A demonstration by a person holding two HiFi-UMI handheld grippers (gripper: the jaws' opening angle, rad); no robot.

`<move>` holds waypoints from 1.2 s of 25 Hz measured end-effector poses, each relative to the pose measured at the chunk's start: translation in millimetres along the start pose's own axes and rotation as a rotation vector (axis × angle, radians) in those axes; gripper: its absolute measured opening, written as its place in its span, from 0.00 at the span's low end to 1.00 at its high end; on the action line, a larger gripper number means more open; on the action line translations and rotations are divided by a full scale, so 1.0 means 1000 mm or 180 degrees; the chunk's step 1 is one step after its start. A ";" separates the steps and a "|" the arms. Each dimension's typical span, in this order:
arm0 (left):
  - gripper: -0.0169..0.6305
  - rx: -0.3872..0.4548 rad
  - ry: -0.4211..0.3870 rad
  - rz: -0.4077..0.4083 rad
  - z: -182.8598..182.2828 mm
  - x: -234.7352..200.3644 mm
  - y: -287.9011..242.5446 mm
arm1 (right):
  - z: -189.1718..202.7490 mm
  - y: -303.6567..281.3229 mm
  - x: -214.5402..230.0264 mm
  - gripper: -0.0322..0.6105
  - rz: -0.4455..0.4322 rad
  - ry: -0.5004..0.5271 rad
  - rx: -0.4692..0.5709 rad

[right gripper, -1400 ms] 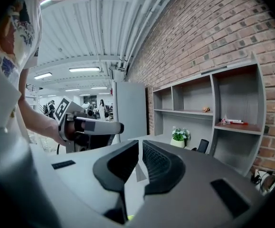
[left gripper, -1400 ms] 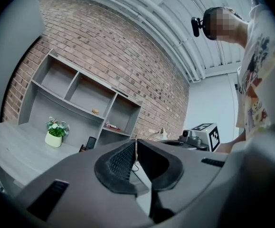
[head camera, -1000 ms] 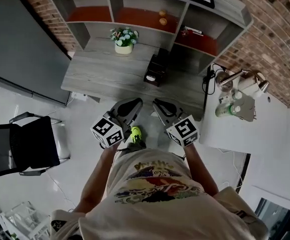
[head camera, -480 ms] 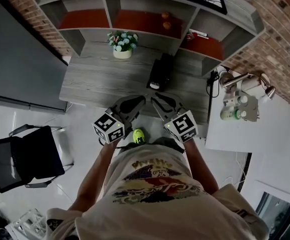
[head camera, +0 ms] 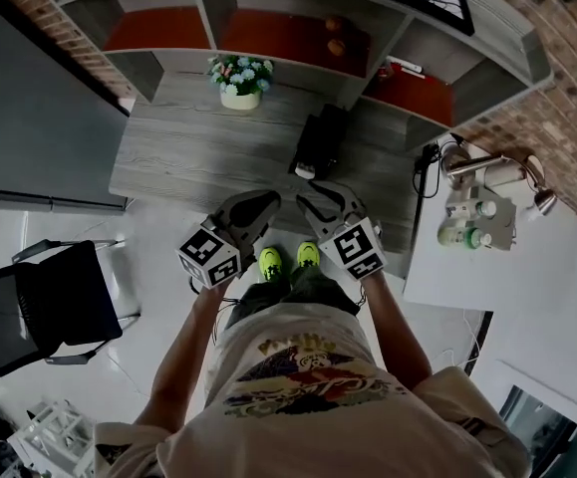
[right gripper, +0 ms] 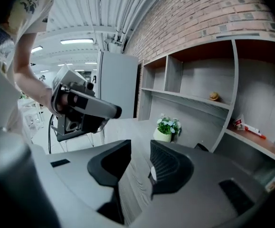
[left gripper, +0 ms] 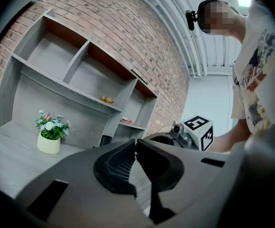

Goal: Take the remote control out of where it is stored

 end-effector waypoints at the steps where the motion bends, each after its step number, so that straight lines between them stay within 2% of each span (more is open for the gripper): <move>1: 0.04 -0.0002 0.0006 -0.0020 0.001 -0.002 -0.002 | 0.004 -0.003 0.002 0.22 -0.0011 0.0008 -0.0033; 8: 0.04 -0.0062 0.0149 -0.0189 0.019 -0.018 -0.016 | 0.028 -0.026 0.010 0.23 -0.0094 0.0043 -0.0158; 12: 0.04 -0.0009 0.0205 -0.0284 0.027 -0.027 -0.027 | 0.038 -0.037 0.014 0.24 -0.0114 0.0063 -0.0195; 18: 0.04 -0.0016 0.0187 -0.0339 0.035 -0.035 -0.044 | 0.048 -0.049 0.023 0.24 -0.0102 0.0122 -0.0221; 30: 0.04 0.0001 0.0308 -0.0517 0.062 -0.059 -0.052 | 0.078 -0.078 0.034 0.27 -0.0115 0.0306 -0.0387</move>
Point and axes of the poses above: the fingertips, and each gripper's own axes: y backward along the fingers, x to its right, z out of its underside, the point moved 2 cm from there along y, backward along the fingers, and after that the axes turned 11 degrees about -x, right-handed, at the moved point
